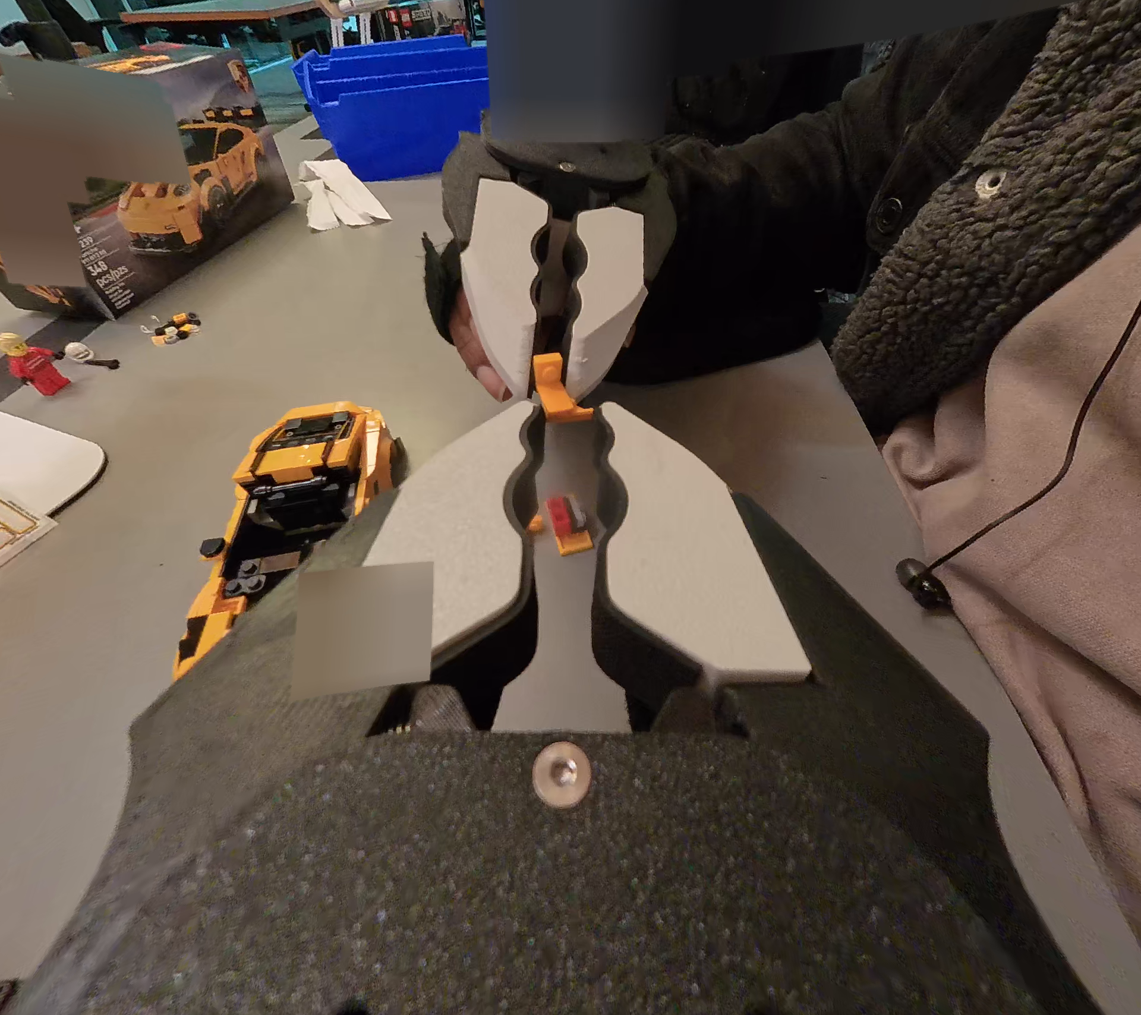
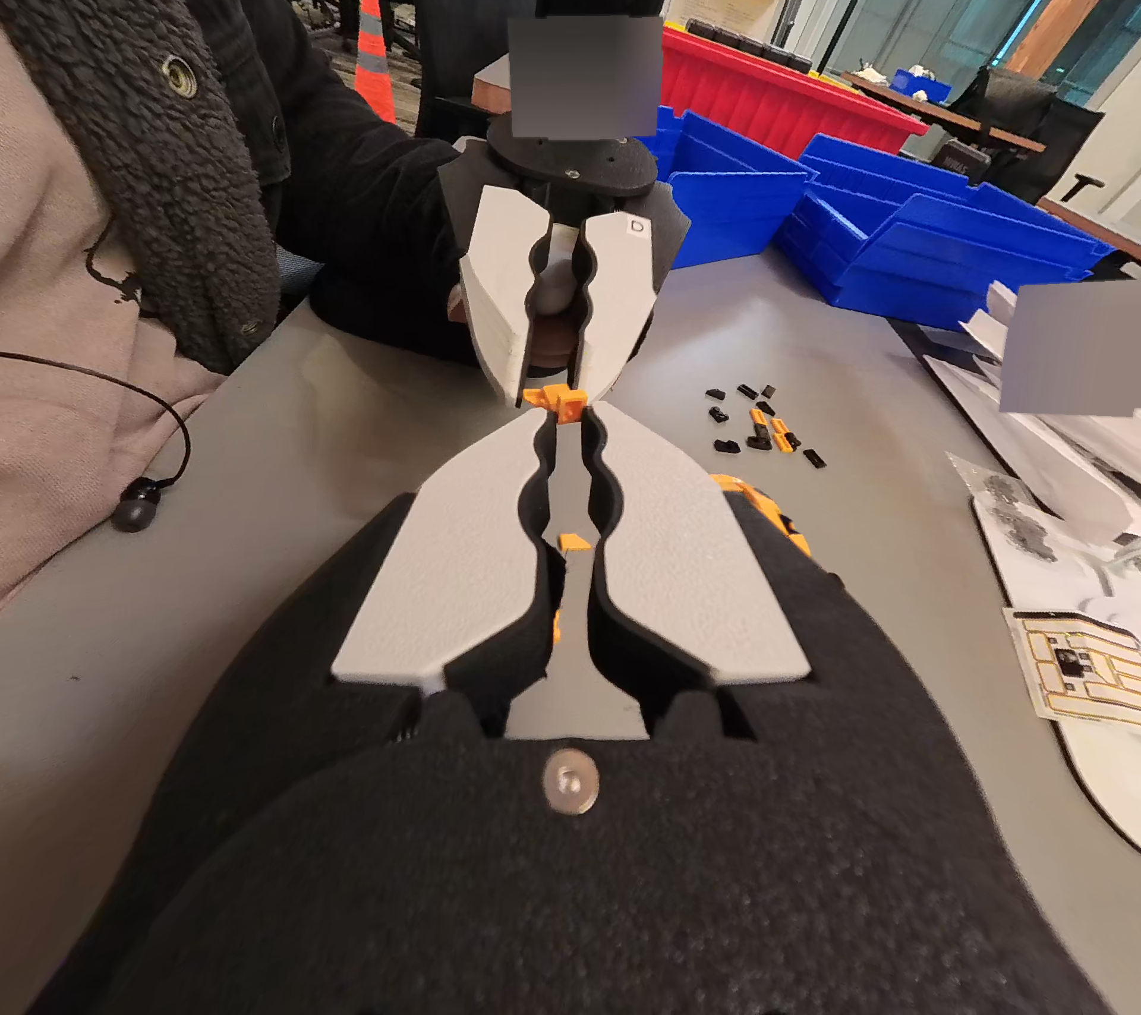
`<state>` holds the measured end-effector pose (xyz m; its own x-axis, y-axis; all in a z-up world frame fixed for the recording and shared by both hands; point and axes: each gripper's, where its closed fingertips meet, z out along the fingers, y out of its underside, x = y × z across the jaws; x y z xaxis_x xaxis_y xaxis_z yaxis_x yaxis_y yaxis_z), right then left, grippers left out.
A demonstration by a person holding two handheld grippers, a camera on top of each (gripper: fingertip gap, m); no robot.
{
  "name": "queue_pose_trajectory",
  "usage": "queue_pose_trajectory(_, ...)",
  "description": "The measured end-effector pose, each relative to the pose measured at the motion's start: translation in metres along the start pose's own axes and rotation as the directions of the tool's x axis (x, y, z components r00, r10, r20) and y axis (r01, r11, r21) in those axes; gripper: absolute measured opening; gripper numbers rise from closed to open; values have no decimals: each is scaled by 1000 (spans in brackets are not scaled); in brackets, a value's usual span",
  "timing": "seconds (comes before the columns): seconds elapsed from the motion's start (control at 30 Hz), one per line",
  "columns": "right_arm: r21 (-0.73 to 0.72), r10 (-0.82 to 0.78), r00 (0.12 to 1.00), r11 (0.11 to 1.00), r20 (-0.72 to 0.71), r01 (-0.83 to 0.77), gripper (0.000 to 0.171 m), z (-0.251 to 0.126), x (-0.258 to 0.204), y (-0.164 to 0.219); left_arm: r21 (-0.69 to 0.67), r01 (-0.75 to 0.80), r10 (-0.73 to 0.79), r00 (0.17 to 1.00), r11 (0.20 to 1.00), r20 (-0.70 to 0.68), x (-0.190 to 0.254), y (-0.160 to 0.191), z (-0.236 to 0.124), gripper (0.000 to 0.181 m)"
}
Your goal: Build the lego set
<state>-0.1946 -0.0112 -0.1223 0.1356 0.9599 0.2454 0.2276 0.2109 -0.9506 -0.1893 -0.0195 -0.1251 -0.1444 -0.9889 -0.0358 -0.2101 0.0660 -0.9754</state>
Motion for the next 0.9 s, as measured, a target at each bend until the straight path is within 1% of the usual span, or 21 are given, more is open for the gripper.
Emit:
queue_pose_trajectory(0.23,2,-16,999,1000,-39,16,7,1,3,-2,10,-15,15,1000,1000,27,-3,-2,-2,14)
queue_pose_trajectory(0.6,-5,-23,998,1000,-58,23,7,2,5,-2,6,-26,26,999,1000,42,-5,-2,-3,14)
queue_pose_trajectory(0.8,-11,-22,998,1000,-54,21,7,1,6,-2,9,-27,26,999,1000,41,-5,-2,-3,14)
queue_pose_trajectory(0.9,-8,10,1000,1000,-29,-10,8,0,5,-1,20,-16,16,1000,1000,23,-5,-2,-4,14)
